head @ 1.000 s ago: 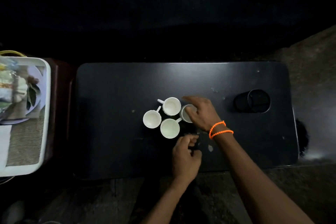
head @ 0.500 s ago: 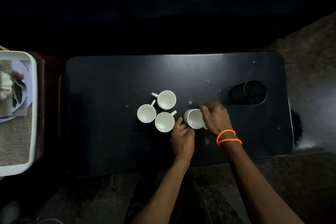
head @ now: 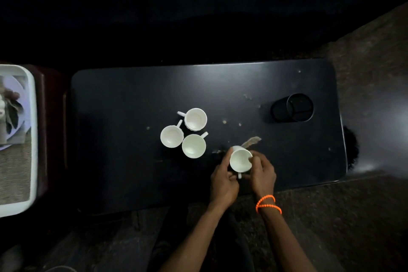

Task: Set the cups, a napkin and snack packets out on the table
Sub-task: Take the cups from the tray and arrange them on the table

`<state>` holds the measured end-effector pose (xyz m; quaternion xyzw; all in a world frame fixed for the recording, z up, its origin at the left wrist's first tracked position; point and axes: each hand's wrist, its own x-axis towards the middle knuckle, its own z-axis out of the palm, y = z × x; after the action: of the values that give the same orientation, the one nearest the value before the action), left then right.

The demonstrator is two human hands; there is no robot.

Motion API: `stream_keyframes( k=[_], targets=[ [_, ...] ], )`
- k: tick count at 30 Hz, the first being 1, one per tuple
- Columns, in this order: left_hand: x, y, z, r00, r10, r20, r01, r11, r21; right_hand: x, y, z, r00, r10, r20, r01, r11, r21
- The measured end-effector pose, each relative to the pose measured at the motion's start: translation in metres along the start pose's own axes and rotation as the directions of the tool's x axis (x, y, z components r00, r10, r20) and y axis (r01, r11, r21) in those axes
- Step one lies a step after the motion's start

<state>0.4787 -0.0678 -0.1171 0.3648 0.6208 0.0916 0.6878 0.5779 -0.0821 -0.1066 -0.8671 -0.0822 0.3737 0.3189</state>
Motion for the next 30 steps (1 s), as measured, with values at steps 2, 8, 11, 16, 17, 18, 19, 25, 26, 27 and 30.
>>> stream_keyframes(
  k=[2, 8, 11, 16, 17, 18, 19, 25, 26, 27, 30],
  targets=[
    [-0.007, -0.009, 0.004, 1.0, -0.005, -0.004, 0.005, 1.0, 0.0, -0.006, 0.009, -0.003, 0.999, 0.029, -0.017, -0.029, 1.0, -0.001],
    [-0.012, -0.015, 0.011, 0.999, -0.044, -0.024, 0.044, 0.999, 0.014, -0.007, 0.015, -0.01, 1.0, 0.017, -0.023, -0.018, 0.999, -0.033],
    [-0.012, -0.012, 0.011, 0.997, -0.063, -0.042, 0.063, 0.998, 0.002, -0.002, 0.014, -0.01, 1.0, 0.013, -0.007, -0.014, 0.999, -0.033],
    [-0.005, -0.01, 0.001, 0.991, -0.123, -0.052, 0.12, 0.992, -0.044, 0.011, 0.007, -0.013, 1.0, 0.01, -0.001, -0.01, 0.998, -0.062],
    [-0.004, -0.01, -0.003, 0.986, -0.15, -0.075, 0.144, 0.987, -0.077, 0.013, 0.004, -0.015, 0.999, -0.024, -0.025, 0.022, 0.997, -0.078],
    [-0.003, -0.012, -0.008, 0.978, -0.183, -0.103, 0.17, 0.977, -0.126, 0.015, -0.001, -0.016, 0.996, -0.081, -0.048, 0.076, 0.992, -0.098],
    [-0.003, -0.012, -0.014, 0.967, -0.217, -0.133, 0.19, 0.963, -0.191, 0.014, -0.008, -0.016, 0.986, -0.154, -0.063, 0.146, 0.983, -0.113],
    [-0.002, -0.01, -0.042, 0.893, -0.317, -0.319, 0.136, 0.866, -0.481, 0.002, -0.058, 0.022, 0.758, -0.565, 0.326, 0.627, 0.768, -0.128],
    [-0.002, -0.008, -0.045, 0.892, -0.319, -0.322, 0.121, 0.853, -0.508, -0.002, -0.064, 0.033, 0.699, -0.58, 0.419, 0.677, 0.726, -0.123],
    [-0.002, -0.005, -0.048, 0.893, -0.323, -0.314, 0.115, 0.838, -0.534, -0.005, -0.069, 0.043, 0.65, -0.574, 0.497, 0.708, 0.696, -0.121],
    [-0.002, 0.003, -0.054, 0.909, -0.327, -0.257, 0.11, 0.785, -0.609, -0.014, -0.074, 0.065, 0.593, -0.496, 0.634, 0.742, 0.642, -0.192]
  ],
)
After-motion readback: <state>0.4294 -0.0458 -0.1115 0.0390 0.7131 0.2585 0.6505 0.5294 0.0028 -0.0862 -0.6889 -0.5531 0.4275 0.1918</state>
